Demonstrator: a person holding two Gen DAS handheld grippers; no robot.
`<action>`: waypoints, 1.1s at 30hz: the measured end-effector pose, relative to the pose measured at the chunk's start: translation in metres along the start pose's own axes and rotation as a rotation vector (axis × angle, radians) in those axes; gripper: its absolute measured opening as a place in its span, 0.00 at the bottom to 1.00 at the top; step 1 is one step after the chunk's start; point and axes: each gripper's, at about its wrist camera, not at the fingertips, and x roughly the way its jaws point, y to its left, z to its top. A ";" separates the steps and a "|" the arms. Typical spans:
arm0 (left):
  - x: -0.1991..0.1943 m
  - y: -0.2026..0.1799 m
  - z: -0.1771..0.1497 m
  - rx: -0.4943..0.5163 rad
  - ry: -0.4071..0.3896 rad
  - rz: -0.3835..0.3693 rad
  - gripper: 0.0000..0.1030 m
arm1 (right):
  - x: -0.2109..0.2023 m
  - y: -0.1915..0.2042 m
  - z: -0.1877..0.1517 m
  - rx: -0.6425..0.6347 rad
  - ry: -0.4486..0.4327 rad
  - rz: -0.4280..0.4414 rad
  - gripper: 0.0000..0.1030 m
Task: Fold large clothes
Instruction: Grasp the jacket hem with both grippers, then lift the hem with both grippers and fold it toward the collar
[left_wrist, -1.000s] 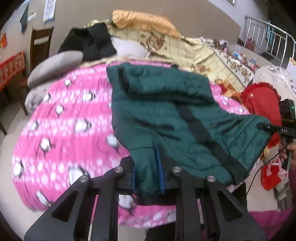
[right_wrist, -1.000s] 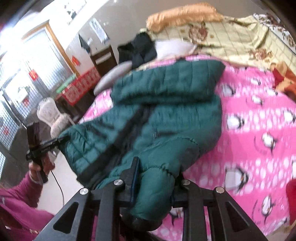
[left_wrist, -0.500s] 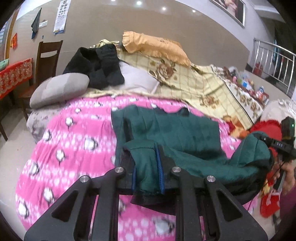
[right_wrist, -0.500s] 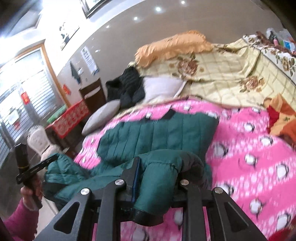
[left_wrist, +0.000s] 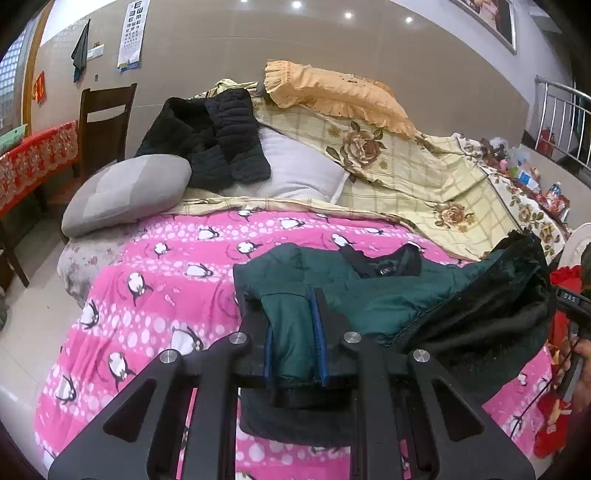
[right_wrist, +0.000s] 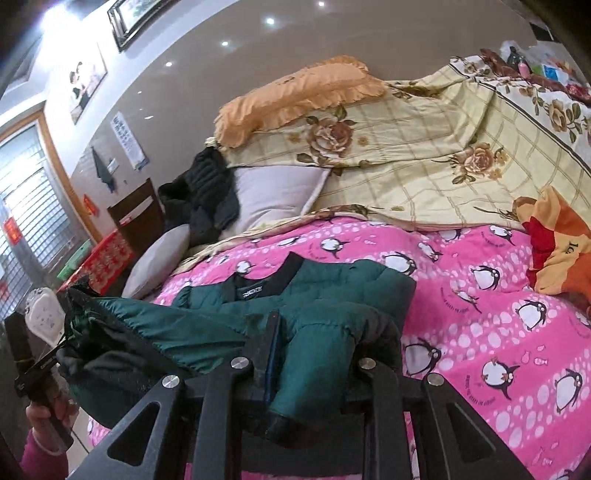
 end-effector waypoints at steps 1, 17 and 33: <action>0.004 -0.001 0.003 0.003 -0.001 0.007 0.16 | 0.004 -0.003 0.002 0.007 0.001 -0.007 0.20; 0.094 0.012 0.035 -0.049 0.036 0.082 0.16 | 0.080 -0.022 0.041 0.018 0.036 -0.093 0.20; 0.149 0.015 0.044 -0.060 0.094 0.117 0.16 | 0.125 -0.039 0.049 0.039 0.077 -0.120 0.20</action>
